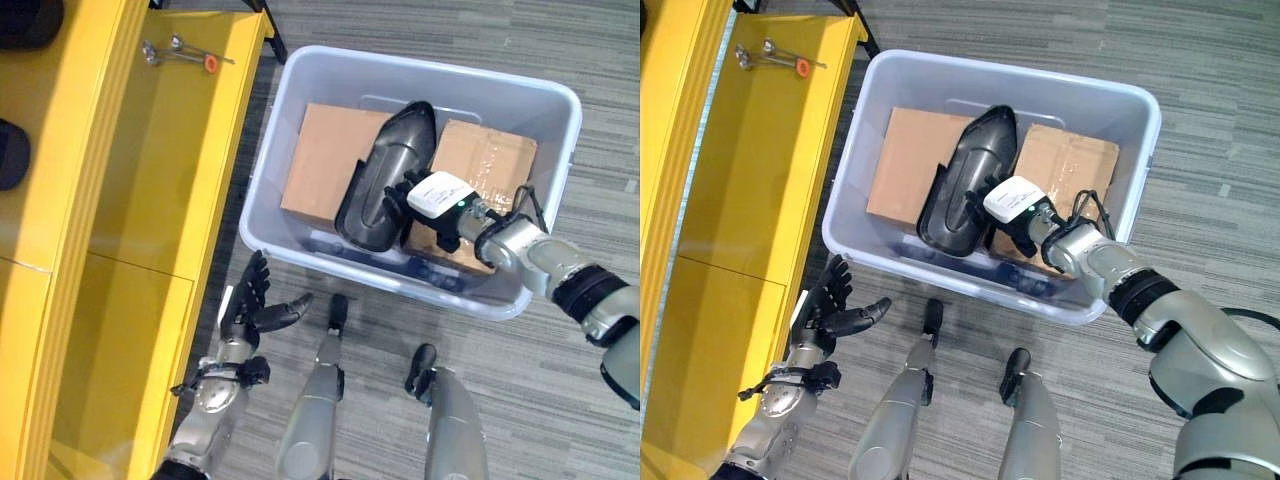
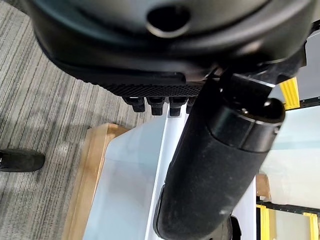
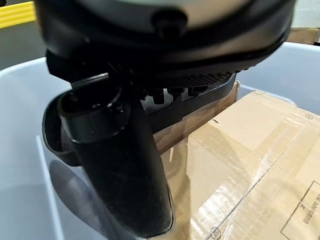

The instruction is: Move parts from the plastic box to the shelf.

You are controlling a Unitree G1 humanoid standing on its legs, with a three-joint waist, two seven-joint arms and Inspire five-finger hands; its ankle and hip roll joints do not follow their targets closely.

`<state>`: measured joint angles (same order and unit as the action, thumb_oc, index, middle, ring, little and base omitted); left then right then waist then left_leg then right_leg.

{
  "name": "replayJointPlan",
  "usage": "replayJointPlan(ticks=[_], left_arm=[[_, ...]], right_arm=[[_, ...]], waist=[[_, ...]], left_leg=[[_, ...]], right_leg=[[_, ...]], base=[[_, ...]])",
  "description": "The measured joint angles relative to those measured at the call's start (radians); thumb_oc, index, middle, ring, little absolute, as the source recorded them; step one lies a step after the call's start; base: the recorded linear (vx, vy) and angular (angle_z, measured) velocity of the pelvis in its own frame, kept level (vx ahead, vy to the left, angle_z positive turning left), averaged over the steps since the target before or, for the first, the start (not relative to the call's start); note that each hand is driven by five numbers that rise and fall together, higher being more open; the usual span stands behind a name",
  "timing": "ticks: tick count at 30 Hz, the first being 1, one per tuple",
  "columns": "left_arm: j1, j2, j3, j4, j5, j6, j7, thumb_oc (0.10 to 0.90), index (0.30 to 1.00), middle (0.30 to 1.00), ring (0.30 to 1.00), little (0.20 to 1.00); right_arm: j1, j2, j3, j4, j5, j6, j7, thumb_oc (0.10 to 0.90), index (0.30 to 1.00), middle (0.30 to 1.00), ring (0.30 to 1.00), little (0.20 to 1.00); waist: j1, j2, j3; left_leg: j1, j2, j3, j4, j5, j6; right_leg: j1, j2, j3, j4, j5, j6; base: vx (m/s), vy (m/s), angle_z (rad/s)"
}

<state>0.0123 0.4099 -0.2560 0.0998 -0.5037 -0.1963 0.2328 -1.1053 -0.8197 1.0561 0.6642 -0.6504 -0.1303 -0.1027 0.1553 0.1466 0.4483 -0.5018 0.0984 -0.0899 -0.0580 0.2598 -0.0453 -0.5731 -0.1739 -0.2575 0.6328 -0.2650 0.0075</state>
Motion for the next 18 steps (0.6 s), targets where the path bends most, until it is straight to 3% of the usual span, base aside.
replayJointPlan(ticks=[3, 8, 12, 14, 18], left_arm=[[-0.003, -0.001, 0.000, -0.001, 0.000, -0.002, 0.003, 0.900, 1.000, 1.000, 1.000, 1.000], [-0.004, 0.000, -0.010, -0.008, 0.000, -0.004, 0.007, 0.900, 1.000, 1.000, 1.000, 1.000], [-0.009, -0.001, -0.014, -0.013, 0.000, -0.004, 0.023, 0.900, 1.000, 1.000, 1.000, 1.000], [-0.010, -0.001, -0.015, -0.013, 0.000, -0.005, 0.026, 0.900, 1.000, 1.000, 1.000, 1.000], [-0.023, -0.001, -0.015, -0.013, 0.000, -0.008, 0.037, 0.900, 1.000, 1.000, 1.000, 1.000]], right_arm=[[-0.009, 0.000, 0.001, 0.003, -0.016, 0.005, -0.016, 0.900, 1.000, 1.000, 1.000, 1.000], [-0.031, 0.011, 0.013, 0.018, -0.042, 0.007, -0.034, 0.900, 1.000, 1.000, 1.000, 1.000], [-0.065, 0.030, 0.013, 0.025, -0.084, 0.027, -0.044, 0.900, 1.000, 1.000, 1.000, 1.000], [-0.080, 0.035, 0.028, 0.032, -0.096, 0.028, -0.045, 0.900, 1.000, 1.000, 1.000, 1.000], [-0.087, 0.032, 0.031, 0.042, -0.124, 0.033, -0.047, 0.900, 1.000, 1.000, 1.000, 1.000]], waist=[[0.008, 0.004, -0.001], [0.014, 0.006, -0.002], [0.018, 0.008, -0.001], [0.030, 0.009, -0.001], [0.043, 0.008, 0.000]], left_leg=[[-0.021, -0.001, -0.004, 0.011, 0.009, 0.029], [-0.038, -0.003, -0.014, 0.017, 0.048, -0.010], [-0.077, -0.002, -0.028, 0.016, 0.046, -0.019], [-0.087, -0.002, -0.027, 0.016, 0.025, -0.029], [-0.105, -0.009, -0.031, 0.025, -0.080, -0.025]], right_leg=[[-0.016, 0.002, -0.007, 0.007, -0.003, -0.010], [-0.038, -0.006, -0.020, 0.039, -0.023, -0.013], [-0.080, -0.012, -0.028, 0.067, -0.028, -0.020], [-0.088, -0.015, -0.034, 0.070, -0.030, -0.024], [-0.075, -0.027, -0.065, 0.033, -0.014, -0.038]], base=[[0.03, -0.009, 0.05], [0.01, -0.006, 0.05], [0.02, -0.003, 0.10], [0.02, 0.000, 0.11], [0.03, 0.003, 0.21]])
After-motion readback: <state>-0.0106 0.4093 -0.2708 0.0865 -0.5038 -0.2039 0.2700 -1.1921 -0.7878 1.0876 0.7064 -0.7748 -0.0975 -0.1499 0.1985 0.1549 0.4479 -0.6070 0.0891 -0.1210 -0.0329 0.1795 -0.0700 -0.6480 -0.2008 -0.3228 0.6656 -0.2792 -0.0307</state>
